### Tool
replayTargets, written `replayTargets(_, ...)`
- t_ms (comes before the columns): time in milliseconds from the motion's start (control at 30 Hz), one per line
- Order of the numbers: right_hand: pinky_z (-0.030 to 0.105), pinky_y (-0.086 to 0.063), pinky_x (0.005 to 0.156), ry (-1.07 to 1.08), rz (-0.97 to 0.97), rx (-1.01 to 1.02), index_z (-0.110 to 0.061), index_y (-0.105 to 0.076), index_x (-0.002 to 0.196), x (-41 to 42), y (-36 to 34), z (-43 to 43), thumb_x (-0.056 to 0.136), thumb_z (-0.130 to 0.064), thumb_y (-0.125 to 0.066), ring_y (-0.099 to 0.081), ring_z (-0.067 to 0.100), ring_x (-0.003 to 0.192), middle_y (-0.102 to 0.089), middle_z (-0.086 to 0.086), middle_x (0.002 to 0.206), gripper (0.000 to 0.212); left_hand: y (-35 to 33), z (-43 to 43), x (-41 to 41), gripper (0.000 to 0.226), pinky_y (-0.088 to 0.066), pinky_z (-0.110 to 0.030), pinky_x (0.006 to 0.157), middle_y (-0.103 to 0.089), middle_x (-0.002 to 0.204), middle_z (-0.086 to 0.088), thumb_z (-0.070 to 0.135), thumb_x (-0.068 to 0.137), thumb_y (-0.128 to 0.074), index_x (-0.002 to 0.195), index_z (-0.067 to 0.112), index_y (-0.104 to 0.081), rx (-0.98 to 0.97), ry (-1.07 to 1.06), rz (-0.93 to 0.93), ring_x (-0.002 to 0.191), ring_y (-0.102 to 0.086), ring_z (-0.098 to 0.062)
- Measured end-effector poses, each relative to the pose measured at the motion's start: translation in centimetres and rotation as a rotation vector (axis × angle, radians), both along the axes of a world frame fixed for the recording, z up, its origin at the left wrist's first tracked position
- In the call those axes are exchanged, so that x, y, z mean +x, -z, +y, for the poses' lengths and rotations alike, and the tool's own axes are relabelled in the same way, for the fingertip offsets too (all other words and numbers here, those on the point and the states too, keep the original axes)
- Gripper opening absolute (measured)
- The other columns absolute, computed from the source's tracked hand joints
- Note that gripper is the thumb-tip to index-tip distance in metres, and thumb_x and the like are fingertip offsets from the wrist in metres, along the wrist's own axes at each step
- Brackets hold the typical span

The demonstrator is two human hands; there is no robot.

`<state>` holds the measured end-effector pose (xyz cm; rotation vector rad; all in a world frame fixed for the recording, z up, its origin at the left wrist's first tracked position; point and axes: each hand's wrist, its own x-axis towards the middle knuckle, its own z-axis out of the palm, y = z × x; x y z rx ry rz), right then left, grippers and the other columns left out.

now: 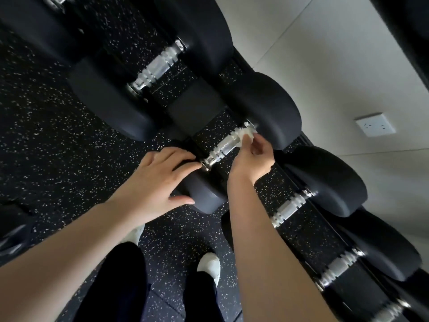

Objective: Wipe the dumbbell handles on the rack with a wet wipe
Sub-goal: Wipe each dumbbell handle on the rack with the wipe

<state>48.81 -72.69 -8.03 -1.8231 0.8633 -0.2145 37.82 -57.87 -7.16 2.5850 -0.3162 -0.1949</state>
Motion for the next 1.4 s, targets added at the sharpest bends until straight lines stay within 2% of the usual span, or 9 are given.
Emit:
replayTargets(100,0.007,-0.05,0.062,0.091,-0.014,0.02,-0.013,-0.067,0.09,0.7,0.4,0.9,0.082,-0.002,-0.068,-0.062,0.005,0.077,-0.069,0.005,0.091,0.014,0.4,0.5,0.4,0.064,-0.042,-0.044,0.087,-0.054,0.124,-0.001,0.049,0.068,-0.065,0.124,0.018,-0.056,-0.044,0.022,-0.026,0.117,-0.042,-0.022)
replayTargets(233,0.003,-0.046,0.06,0.039,-0.004,-0.065,-0.014,-0.067,0.091,1.0,0.4,0.9,0.08,-0.004,-0.07,-0.064,0.011,0.082,-0.069,0.005,0.093,0.015,0.8,0.9,0.6,0.063,-0.042,-0.045,0.086,-0.054,0.123,0.002,0.049,0.068,-0.067,0.123,0.021,-0.056,-0.078,0.049,-0.021,0.116,-0.042,-0.021)
replayTargets(500,0.003,-0.045,0.063,-0.465,0.278,-0.071,-0.017,-0.068,0.087,-3.5,0.6,-1.7,0.078,-0.003,-0.071,-0.059,0.0,0.074,-0.065,-0.01,0.083,0.017,1.0,1.2,0.9,0.063,-0.039,-0.043,0.088,-0.051,0.125,0.004,0.05,0.068,-0.065,0.123,0.023,-0.054,-0.115,0.065,0.014,0.118,-0.039,-0.02)
replayTargets(633,0.009,-0.049,0.066,-0.555,0.367,0.011,-0.017,-0.069,0.082,-4.9,1.4,-2.1,0.075,-0.004,-0.075,-0.061,0.004,0.07,-0.067,-0.006,0.077,0.016,1.2,1.2,0.9,0.065,-0.035,-0.039,0.087,-0.05,0.125,0.005,0.048,0.066,-0.07,0.124,0.024,-0.053,-0.113,0.062,0.02,0.119,-0.038,-0.021)
replayTargets(733,0.011,-0.05,0.067,-0.525,0.337,0.034,-0.018,-0.068,0.078,-4.4,1.4,-2.2,0.075,-0.002,-0.074,-0.061,0.005,0.069,-0.067,-0.006,0.076,0.018,1.2,1.2,0.8,0.064,-0.031,-0.036,0.088,-0.051,0.126,0.005,0.049,0.067,-0.066,0.124,0.024,-0.054,-0.118,0.06,0.021,0.119,-0.038,-0.02)
replayTargets(833,0.02,-0.053,0.078,-0.358,0.251,0.078,-0.024,-0.066,0.078,-3.6,1.3,-2.2,0.078,-0.004,-0.072,-0.065,0.009,0.08,-0.069,-0.005,0.086,0.021,1.2,1.2,0.8,0.063,-0.028,-0.034,0.089,-0.051,0.126,0.005,0.049,0.067,-0.066,0.124,0.024,-0.054,-0.119,0.053,0.03,0.12,-0.038,-0.019)
replayTargets(1033,0.025,-0.053,0.082,-0.011,0.022,0.324,-0.012,-0.063,0.083,1.6,1.5,-2.2,0.084,0.003,-0.064,-0.064,0.009,0.074,-0.065,0.0,0.079,0.016,1.3,1.2,0.9,0.062,-0.033,-0.039,0.088,-0.051,0.126,0.005,0.05,0.068,-0.065,0.124,0.025,-0.054,-0.118,0.052,0.033,0.119,-0.04,-0.021)
replayTargets(1233,0.027,-0.053,0.084,-0.183,0.185,0.412,-0.015,-0.064,0.085,-1.7,1.9,-2.7,0.082,0.0,-0.066,-0.066,0.017,0.085,-0.069,0.004,0.088,0.015,1.3,1.1,0.8,0.062,-0.036,-0.042,0.087,-0.052,0.125,0.003,0.048,0.067,-0.066,0.123,0.023,-0.055,-0.129,0.038,0.02,0.118,-0.04,-0.022)
replayTargets(1400,0.046,-0.052,0.089,-0.341,0.385,0.422,-0.016,-0.066,0.086,-4.3,2.9,-3.1,0.079,-0.005,-0.071,-0.068,0.03,0.087,-0.072,0.012,0.093,0.014,1.2,1.2,0.8,0.063,-0.035,-0.04,0.087,-0.051,0.125,0.005,0.048,0.067,-0.068,0.123,0.025,-0.053,-0.117,0.049,0.034,0.119,-0.04,-0.021)
